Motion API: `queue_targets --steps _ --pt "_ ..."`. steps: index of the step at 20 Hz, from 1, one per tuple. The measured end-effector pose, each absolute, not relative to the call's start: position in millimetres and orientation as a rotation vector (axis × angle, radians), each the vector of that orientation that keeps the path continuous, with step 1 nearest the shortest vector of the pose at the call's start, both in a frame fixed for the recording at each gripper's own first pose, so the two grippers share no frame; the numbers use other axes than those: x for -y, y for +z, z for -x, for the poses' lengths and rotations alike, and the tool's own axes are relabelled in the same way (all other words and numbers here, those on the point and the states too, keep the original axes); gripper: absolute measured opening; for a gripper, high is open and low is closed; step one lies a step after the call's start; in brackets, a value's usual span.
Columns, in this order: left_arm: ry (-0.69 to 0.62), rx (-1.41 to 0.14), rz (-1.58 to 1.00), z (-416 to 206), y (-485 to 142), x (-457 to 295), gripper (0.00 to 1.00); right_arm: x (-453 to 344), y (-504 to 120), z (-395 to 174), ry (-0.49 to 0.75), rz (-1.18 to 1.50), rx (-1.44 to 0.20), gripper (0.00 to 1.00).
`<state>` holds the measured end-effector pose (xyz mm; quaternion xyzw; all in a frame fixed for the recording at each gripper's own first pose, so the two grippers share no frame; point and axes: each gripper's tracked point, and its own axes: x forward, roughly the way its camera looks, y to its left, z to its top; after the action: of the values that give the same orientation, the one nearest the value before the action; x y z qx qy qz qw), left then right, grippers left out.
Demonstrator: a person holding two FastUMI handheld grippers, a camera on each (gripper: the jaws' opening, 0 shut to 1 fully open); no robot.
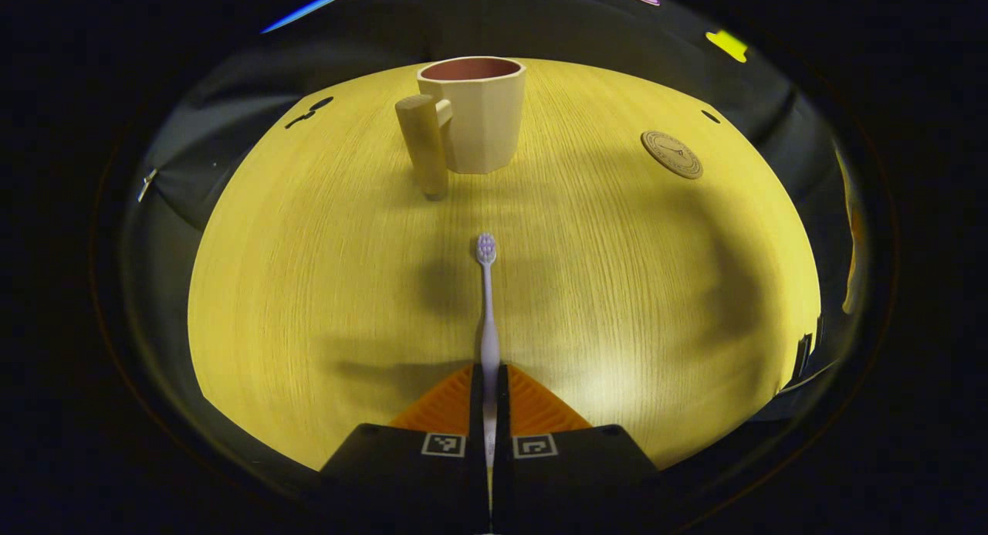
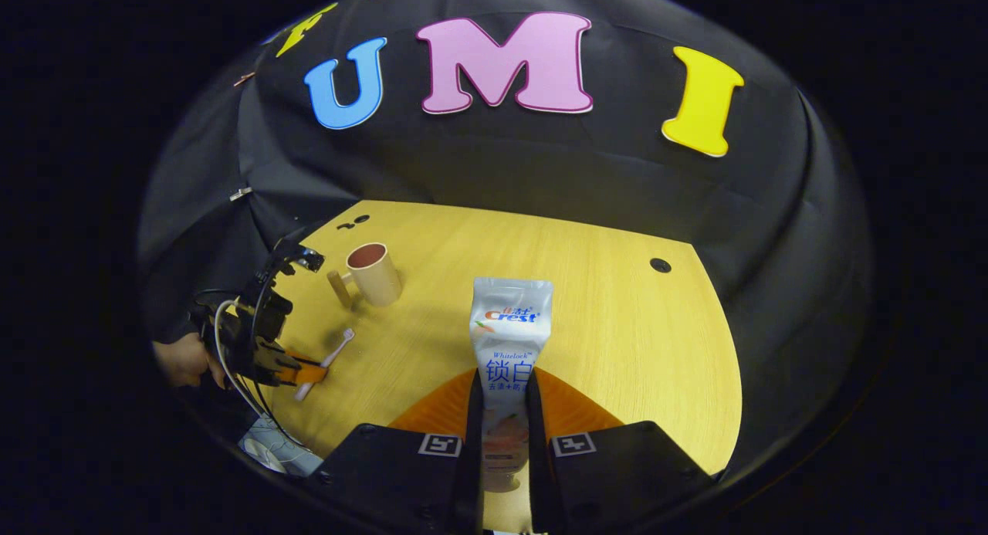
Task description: Put the toothbrush and toothpaste on the desktop into the cup, then pick up the cup and place it on the coaster on the desktop.
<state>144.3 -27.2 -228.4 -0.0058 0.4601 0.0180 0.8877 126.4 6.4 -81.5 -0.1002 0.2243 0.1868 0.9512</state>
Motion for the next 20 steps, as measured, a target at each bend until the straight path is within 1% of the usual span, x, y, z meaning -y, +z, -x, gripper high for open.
queue_targets --steps 4,10,16,20 --pt "0.037 -0.939 0.044 -143 -227 26 0.06 -35 -60 -149 0.431 0.219 -0.407 0.27" --pt "0.033 -0.806 0.121 -135 -193 21 0.06 -97 -19 -185 0.507 0.246 -0.313 0.27" --pt "0.046 -0.707 0.209 -114 -151 14 0.06 -195 16 -210 0.623 0.215 -0.19 0.27" --pt "0.064 -0.66 0.216 -93 -122 0 0.07 -254 23 -222 0.69 0.189 -0.136 0.27"
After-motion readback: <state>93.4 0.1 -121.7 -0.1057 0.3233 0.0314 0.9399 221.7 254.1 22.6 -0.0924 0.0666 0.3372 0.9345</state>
